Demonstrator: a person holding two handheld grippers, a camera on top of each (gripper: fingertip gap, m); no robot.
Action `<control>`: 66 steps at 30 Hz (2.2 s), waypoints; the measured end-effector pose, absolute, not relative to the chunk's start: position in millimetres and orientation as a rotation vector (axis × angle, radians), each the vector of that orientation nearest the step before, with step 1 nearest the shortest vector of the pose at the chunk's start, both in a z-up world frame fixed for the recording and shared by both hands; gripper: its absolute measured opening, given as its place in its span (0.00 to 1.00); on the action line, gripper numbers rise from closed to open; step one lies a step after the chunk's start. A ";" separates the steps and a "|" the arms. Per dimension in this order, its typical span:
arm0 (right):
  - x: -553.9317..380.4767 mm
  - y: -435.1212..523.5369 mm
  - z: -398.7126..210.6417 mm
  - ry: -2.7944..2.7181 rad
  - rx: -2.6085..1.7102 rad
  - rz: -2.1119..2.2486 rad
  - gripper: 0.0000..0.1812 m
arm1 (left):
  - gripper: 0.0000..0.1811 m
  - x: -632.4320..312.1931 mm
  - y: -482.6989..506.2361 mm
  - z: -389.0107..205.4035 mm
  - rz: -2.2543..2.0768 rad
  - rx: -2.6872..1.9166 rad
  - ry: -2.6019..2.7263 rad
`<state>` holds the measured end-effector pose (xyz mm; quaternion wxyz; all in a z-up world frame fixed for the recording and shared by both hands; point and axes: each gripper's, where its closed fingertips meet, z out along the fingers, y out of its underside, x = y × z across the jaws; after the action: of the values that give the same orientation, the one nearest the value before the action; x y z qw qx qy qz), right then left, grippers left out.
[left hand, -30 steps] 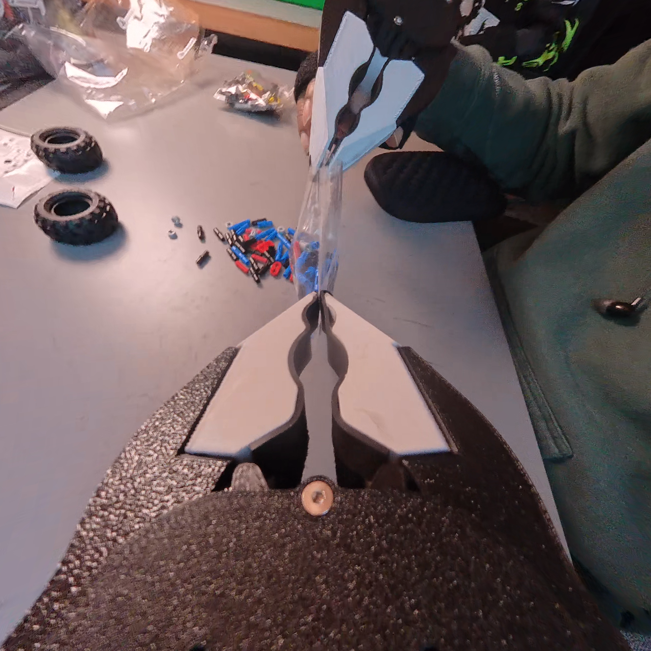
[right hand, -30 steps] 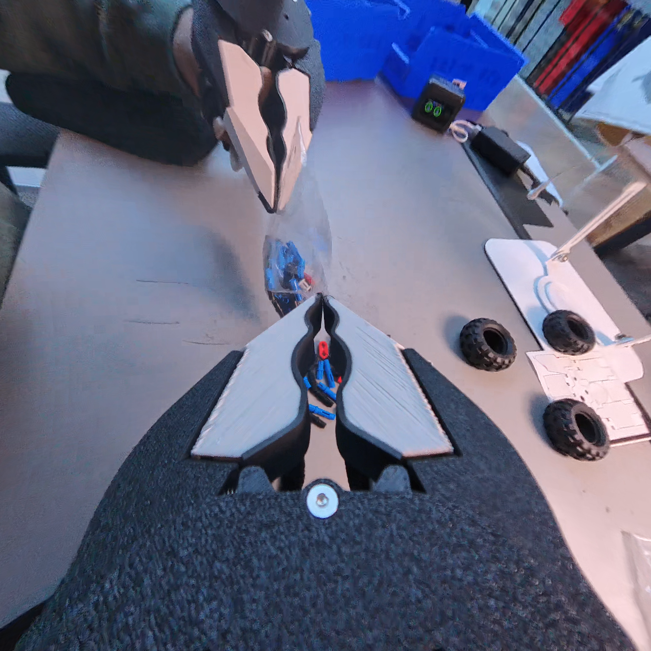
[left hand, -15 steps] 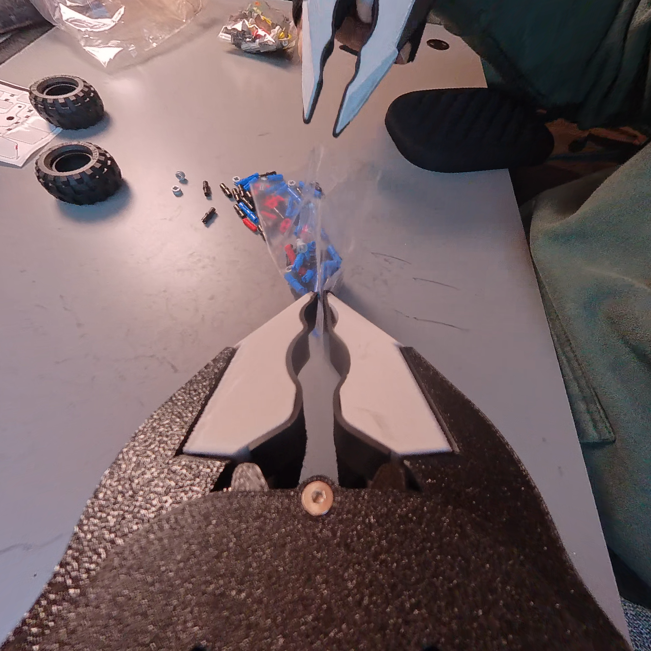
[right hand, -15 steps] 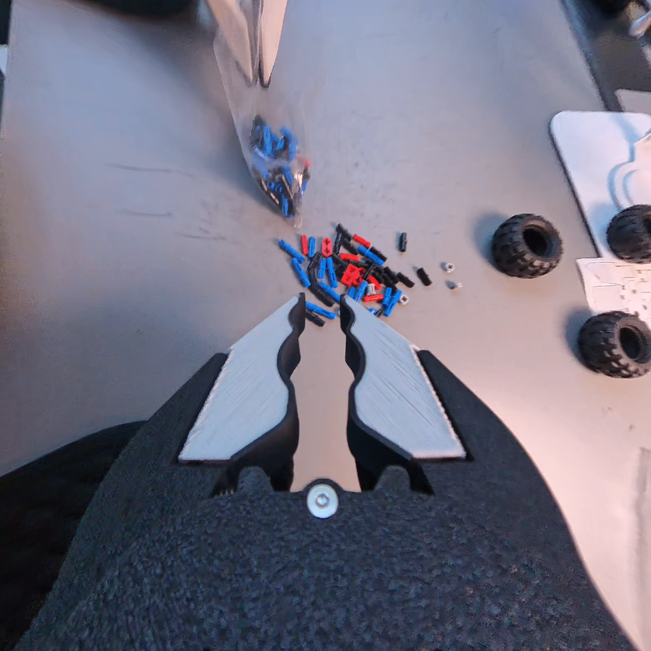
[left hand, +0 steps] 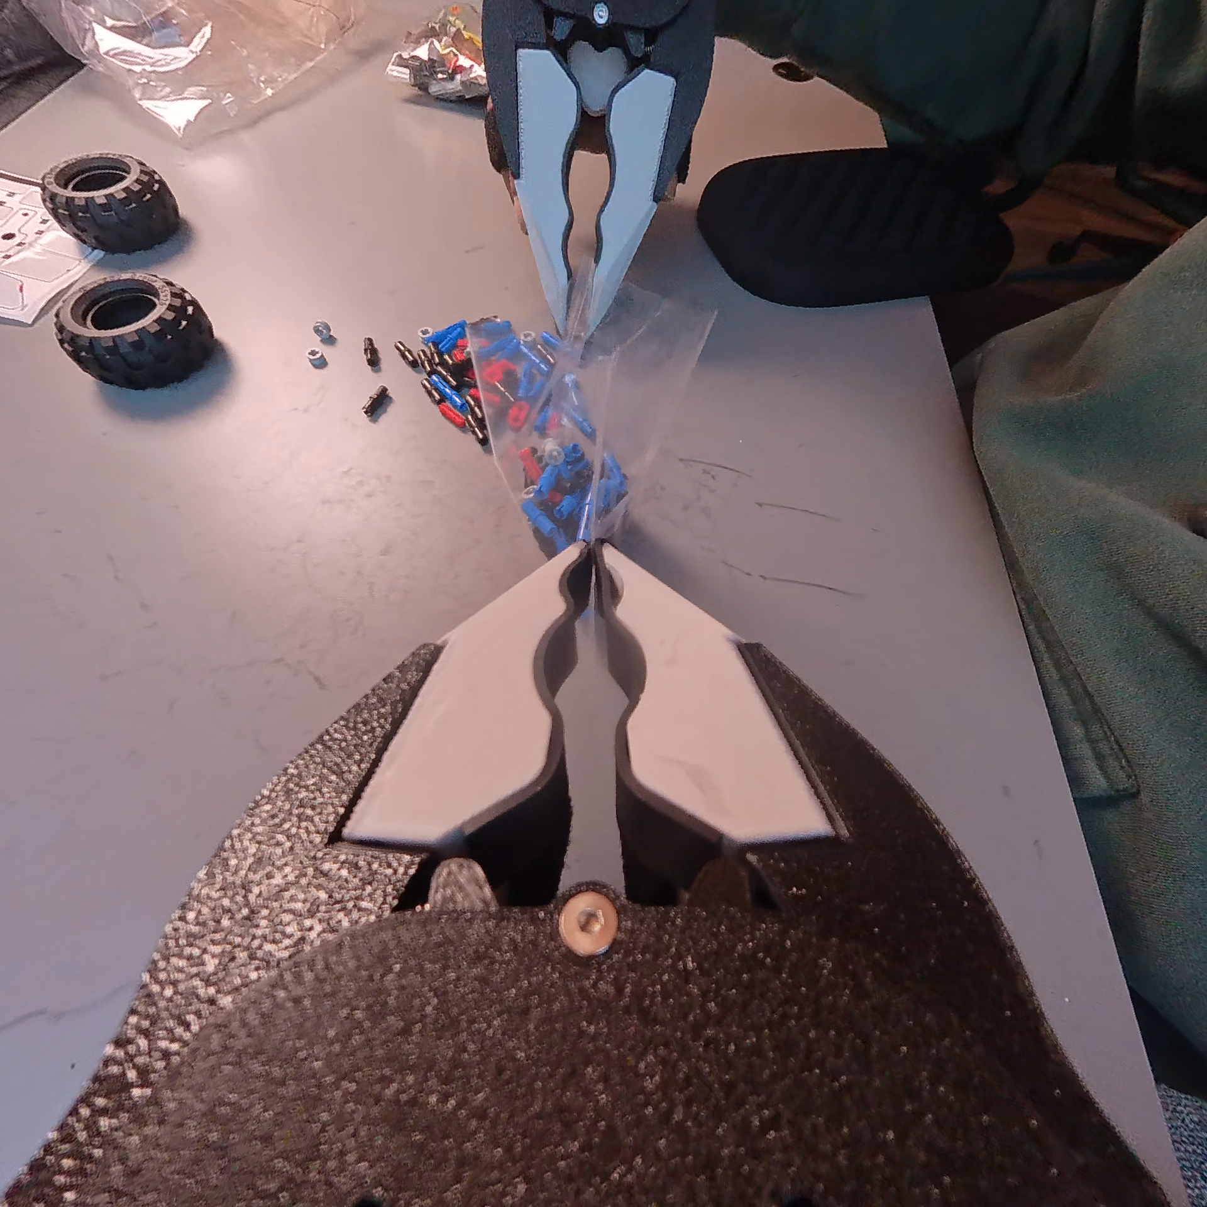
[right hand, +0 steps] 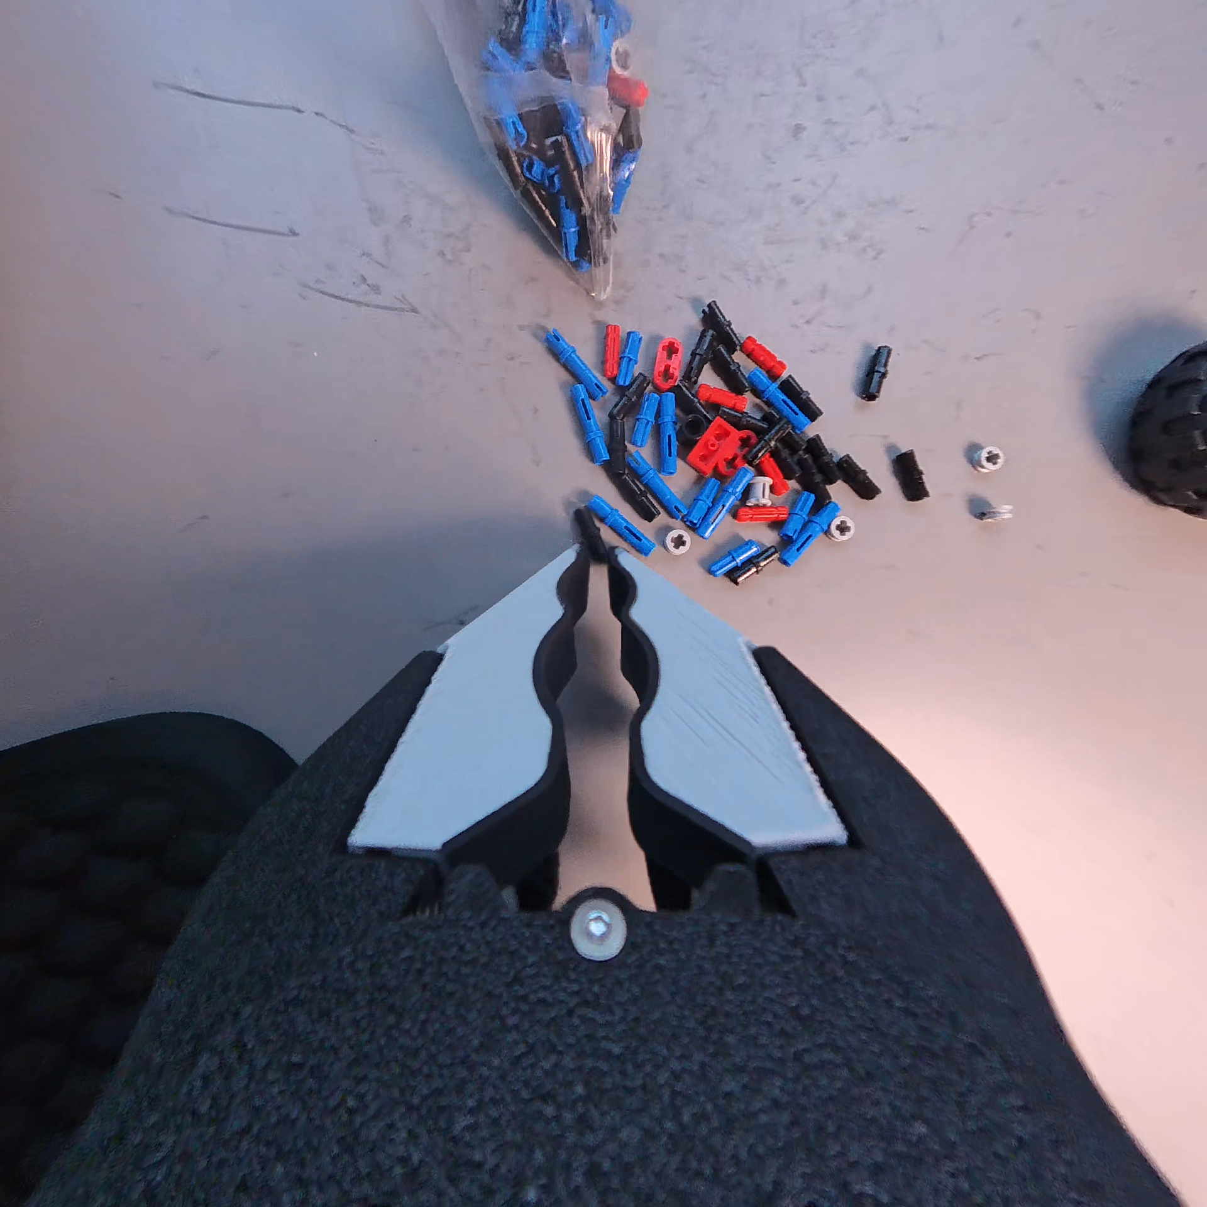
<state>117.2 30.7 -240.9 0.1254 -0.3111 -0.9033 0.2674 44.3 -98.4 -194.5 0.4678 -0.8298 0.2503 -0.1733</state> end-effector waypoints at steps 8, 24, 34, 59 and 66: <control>104.3 8.7 -183.0 -2.465 -0.786 0.951 0.01 | 0.00 45.7 -98.3 -194.7 -0.435 -2.031 0.614; 55.1 -5.9 -152.6 -2.396 -0.779 0.982 0.08 | 0.00 45.9 -102.4 -194.7 -0.424 -2.031 0.634; 37.4 37.9 -228.6 -2.678 -0.811 0.722 0.07 | 0.00 46.5 -102.6 -194.6 -0.441 -2.019 0.631; 44.3 34.3 -233.5 -2.798 -0.712 0.652 0.02 | 0.00 47.5 -103.3 -194.7 -0.471 -2.014 0.628; 42.3 30.9 -227.7 -2.766 -0.734 0.716 0.02 | 0.00 47.2 -103.3 -194.7 -0.465 -2.014 0.628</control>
<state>42.3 30.9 -227.7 0.0959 -0.2476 -0.9334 0.2415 47.2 -103.3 -194.7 0.4711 -0.8223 0.2565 -0.1900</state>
